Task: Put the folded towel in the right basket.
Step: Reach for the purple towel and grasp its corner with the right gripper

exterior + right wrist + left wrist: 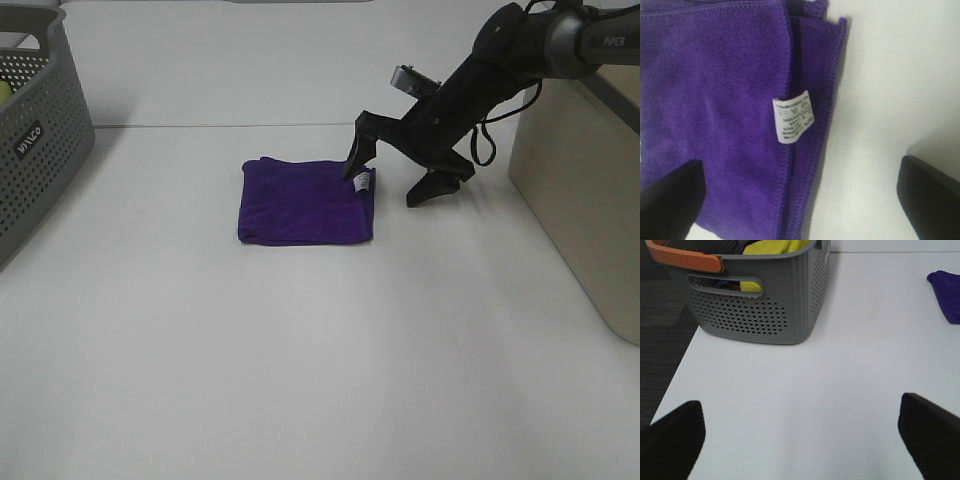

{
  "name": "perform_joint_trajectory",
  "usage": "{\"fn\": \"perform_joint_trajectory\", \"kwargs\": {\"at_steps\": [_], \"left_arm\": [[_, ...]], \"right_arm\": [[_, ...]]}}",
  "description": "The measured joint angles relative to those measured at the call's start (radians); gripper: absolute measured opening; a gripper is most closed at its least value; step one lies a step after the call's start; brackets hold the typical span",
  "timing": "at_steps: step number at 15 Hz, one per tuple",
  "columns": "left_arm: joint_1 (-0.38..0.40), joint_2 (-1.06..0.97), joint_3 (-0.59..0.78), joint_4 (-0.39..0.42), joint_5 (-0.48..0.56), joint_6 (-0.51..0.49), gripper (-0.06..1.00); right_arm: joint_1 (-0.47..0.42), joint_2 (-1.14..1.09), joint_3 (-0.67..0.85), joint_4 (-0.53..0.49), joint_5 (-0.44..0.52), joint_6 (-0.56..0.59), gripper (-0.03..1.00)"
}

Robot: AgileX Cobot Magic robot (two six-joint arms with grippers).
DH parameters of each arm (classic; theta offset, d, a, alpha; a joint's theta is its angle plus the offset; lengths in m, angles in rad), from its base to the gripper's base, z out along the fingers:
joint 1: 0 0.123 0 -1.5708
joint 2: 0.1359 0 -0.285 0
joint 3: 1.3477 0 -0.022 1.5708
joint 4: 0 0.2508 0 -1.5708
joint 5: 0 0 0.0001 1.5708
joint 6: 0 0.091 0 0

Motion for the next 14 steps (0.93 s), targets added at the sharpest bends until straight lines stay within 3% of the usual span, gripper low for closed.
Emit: {"fn": "perform_joint_trajectory", "kwargs": {"at_steps": [8, 12, 14], "left_arm": [[0.000, 0.000, 0.000, 0.000, 0.000, 0.000, 0.99], [0.000, 0.000, 0.000, 0.000, 0.000, 0.000, 0.99], [0.000, 0.000, 0.000, 0.000, 0.000, 0.000, 0.99]], "right_arm": [[0.033, 0.046, -0.025, 0.056, -0.032, 0.032, 0.88], [0.160, 0.115, -0.085, 0.094, -0.101, 0.070, 0.62], [0.189, 0.135, -0.099, 0.097, -0.121, 0.083, 0.27]]}}
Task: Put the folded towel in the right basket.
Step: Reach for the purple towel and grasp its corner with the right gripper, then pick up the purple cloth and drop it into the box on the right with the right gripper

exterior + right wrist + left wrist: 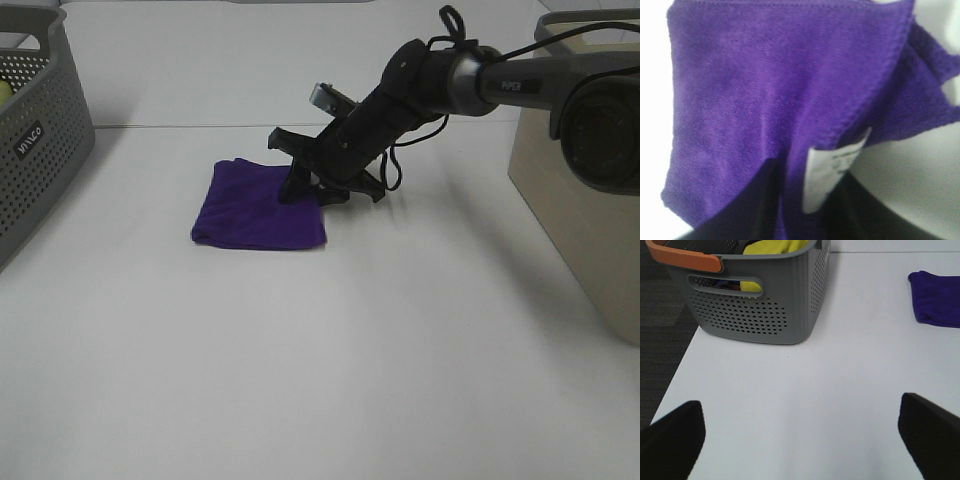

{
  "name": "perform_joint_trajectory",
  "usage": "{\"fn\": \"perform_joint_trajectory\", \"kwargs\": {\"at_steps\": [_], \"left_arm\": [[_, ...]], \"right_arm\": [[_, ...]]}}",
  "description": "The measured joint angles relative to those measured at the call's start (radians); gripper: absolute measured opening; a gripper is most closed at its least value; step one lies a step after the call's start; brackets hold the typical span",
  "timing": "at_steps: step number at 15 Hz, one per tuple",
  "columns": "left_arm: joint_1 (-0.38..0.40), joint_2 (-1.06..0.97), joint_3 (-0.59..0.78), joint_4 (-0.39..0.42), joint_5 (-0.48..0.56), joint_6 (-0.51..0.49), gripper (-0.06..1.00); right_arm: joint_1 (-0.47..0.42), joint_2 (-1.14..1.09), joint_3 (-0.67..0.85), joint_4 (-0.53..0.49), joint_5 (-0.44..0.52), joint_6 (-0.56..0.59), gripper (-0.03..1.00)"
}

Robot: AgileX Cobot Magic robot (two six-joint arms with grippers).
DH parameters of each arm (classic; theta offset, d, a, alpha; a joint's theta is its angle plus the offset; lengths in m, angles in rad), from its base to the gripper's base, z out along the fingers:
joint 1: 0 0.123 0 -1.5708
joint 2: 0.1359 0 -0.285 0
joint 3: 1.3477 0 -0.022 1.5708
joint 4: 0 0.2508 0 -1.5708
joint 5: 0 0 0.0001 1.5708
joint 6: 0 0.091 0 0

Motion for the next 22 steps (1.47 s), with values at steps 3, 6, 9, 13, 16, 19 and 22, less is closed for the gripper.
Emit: {"fn": "perform_joint_trajectory", "kwargs": {"at_steps": [3, 6, 9, 13, 16, 19, 22], "left_arm": [[0.000, 0.000, 0.000, 0.000, 0.000, 0.000, 0.99], [0.000, 0.000, 0.000, 0.000, 0.000, 0.000, 0.99], [0.000, 0.000, 0.000, 0.000, 0.000, 0.000, 0.99], [0.000, 0.000, 0.000, 0.000, 0.000, 0.000, 0.99], [0.000, 0.000, 0.000, 0.000, 0.000, 0.000, 0.99], [0.000, 0.000, 0.000, 0.000, 0.000, 0.000, 0.99], [0.000, 0.000, 0.000, 0.000, 0.000, 0.000, 0.99]], "right_arm": [[0.018, 0.011, -0.003, 0.001, -0.022, 0.002, 0.01], [0.018, 0.004, -0.003, 0.004, -0.022, 0.002, 0.01], [0.021, -0.030, -0.050, -0.096, 0.079, 0.002, 0.01], [0.021, -0.204, -0.294, -0.189, 0.344, 0.003, 0.01], [0.021, -0.320, -0.384, -0.376, 0.442, 0.014, 0.01], [-0.024, -0.433, -0.386, -0.474, 0.449, 0.030, 0.01], [-0.197, -0.564, -0.351, -0.488, 0.448, 0.034, 0.01]]}}
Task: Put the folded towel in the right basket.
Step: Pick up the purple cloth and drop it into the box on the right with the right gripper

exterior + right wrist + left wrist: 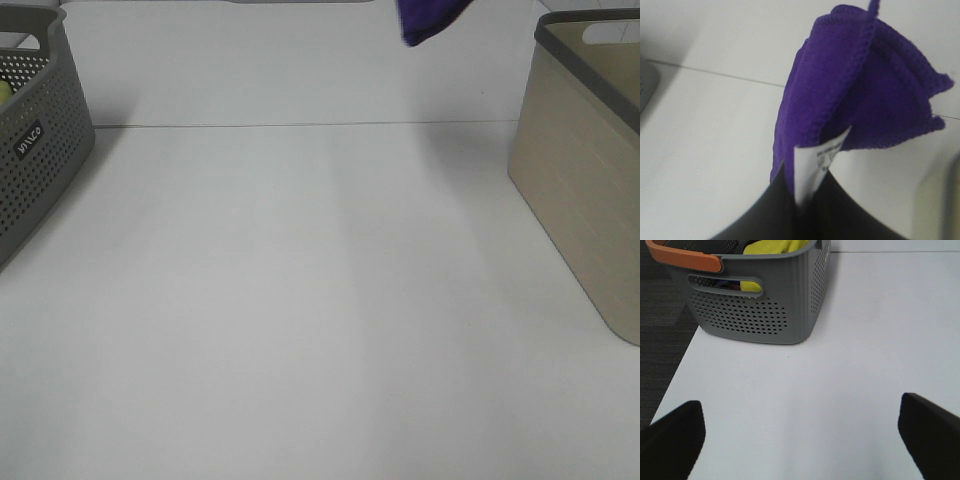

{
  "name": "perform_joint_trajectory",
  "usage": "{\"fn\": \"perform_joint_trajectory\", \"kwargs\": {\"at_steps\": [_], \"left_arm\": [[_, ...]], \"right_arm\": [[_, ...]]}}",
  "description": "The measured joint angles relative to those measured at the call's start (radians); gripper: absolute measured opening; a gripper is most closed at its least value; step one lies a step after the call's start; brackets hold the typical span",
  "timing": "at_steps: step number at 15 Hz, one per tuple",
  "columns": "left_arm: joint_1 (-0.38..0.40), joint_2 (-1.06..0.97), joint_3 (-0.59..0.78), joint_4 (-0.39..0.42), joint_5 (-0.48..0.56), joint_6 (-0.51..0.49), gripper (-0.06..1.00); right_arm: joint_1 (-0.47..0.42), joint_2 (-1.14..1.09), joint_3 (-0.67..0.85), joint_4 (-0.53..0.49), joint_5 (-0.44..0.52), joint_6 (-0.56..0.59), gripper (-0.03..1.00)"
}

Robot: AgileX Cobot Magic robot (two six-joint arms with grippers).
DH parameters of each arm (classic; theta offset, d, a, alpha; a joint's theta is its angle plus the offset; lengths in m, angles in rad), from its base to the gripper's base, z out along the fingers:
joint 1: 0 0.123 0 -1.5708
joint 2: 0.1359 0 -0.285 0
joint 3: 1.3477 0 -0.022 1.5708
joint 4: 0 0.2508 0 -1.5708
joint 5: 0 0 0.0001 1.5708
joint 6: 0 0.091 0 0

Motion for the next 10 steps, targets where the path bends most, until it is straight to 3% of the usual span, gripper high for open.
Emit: {"fn": "perform_joint_trajectory", "kwargs": {"at_steps": [3, 5, 7, 10], "left_arm": [[0.000, 0.000, 0.000, 0.000, 0.000, 0.000, 0.99], [0.000, 0.000, 0.000, 0.000, 0.000, 0.000, 0.99], [0.000, 0.000, 0.000, 0.000, 0.000, 0.000, 0.99], [0.000, 0.000, 0.000, 0.000, 0.000, 0.000, 0.99]], "right_arm": [[-0.261, -0.076, 0.089, -0.014, 0.005, -0.004, 0.01], [-0.360, -0.075, 0.092, -0.021, 0.010, -0.015, 0.01], [-0.406, -0.061, 0.092, -0.023, 0.010, -0.021, 0.01], [-0.407, -0.008, 0.098, -0.031, 0.010, -0.026, 0.01]]}}
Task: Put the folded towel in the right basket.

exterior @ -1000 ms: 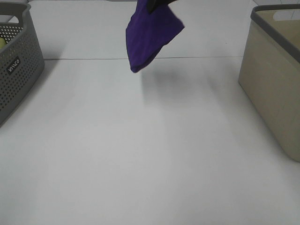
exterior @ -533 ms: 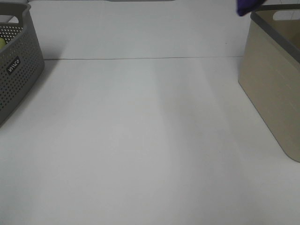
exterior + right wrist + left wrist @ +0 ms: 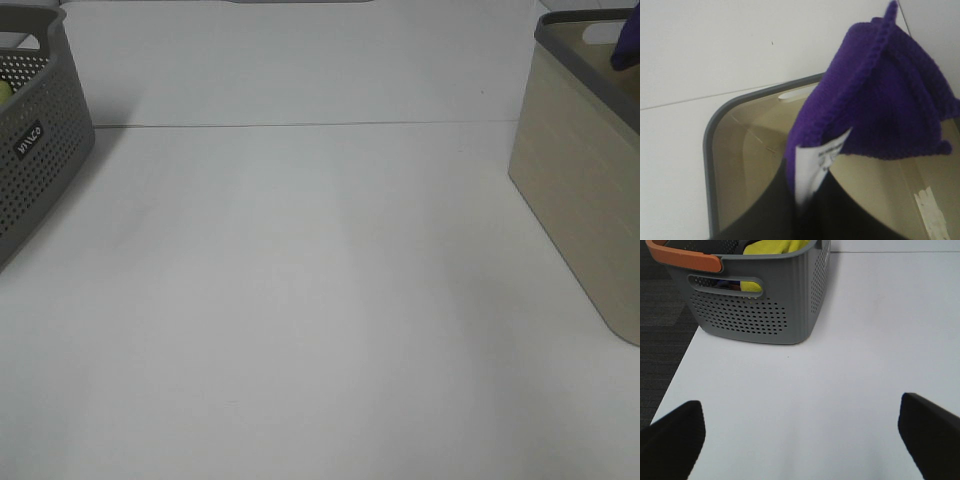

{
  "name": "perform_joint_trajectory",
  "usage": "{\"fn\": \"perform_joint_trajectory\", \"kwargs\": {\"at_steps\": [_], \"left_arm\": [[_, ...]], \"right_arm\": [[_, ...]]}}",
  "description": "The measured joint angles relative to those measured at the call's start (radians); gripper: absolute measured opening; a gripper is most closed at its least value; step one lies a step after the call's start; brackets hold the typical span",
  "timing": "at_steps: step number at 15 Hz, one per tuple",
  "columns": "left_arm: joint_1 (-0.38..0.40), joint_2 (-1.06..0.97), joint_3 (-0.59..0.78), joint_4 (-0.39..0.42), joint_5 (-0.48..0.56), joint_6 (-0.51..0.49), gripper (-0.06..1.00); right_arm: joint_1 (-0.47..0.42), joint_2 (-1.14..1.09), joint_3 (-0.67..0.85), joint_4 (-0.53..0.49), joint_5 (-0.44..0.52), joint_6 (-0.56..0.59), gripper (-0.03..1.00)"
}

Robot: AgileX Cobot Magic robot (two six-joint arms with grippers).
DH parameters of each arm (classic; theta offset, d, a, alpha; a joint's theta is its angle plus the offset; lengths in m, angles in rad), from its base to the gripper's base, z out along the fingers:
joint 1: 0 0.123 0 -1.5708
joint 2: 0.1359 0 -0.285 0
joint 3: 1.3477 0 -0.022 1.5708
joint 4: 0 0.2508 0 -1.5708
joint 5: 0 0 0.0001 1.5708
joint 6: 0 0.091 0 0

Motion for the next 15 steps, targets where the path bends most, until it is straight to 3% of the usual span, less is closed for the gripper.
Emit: {"fn": "perform_joint_trajectory", "kwargs": {"at_steps": [3, 6, 9, 11, 12, 15], "left_arm": [[0.000, 0.000, 0.000, 0.000, 0.000, 0.000, 0.99], [0.000, 0.000, 0.000, 0.000, 0.000, 0.000, 0.99], [0.000, 0.000, 0.000, 0.000, 0.000, 0.000, 0.99], [0.000, 0.000, 0.000, 0.000, 0.000, 0.000, 0.99], [0.000, 0.000, 0.000, 0.000, 0.000, 0.000, 0.99], [0.000, 0.000, 0.000, 0.000, 0.000, 0.000, 0.99]], "right_arm": [[0.000, 0.067, 0.048, -0.047, -0.001, 0.000, 0.01], [0.000, 0.126, 0.108, -0.068, -0.001, 0.000, 0.07], [0.000, 0.133, 0.111, -0.067, -0.001, 0.023, 0.33], [0.000, 0.133, 0.111, -0.067, -0.001, 0.033, 0.70], [0.000, 0.133, 0.111, -0.067, -0.001, 0.033, 0.83], [0.000, 0.133, 0.111, -0.066, -0.001, 0.033, 0.91]]}}
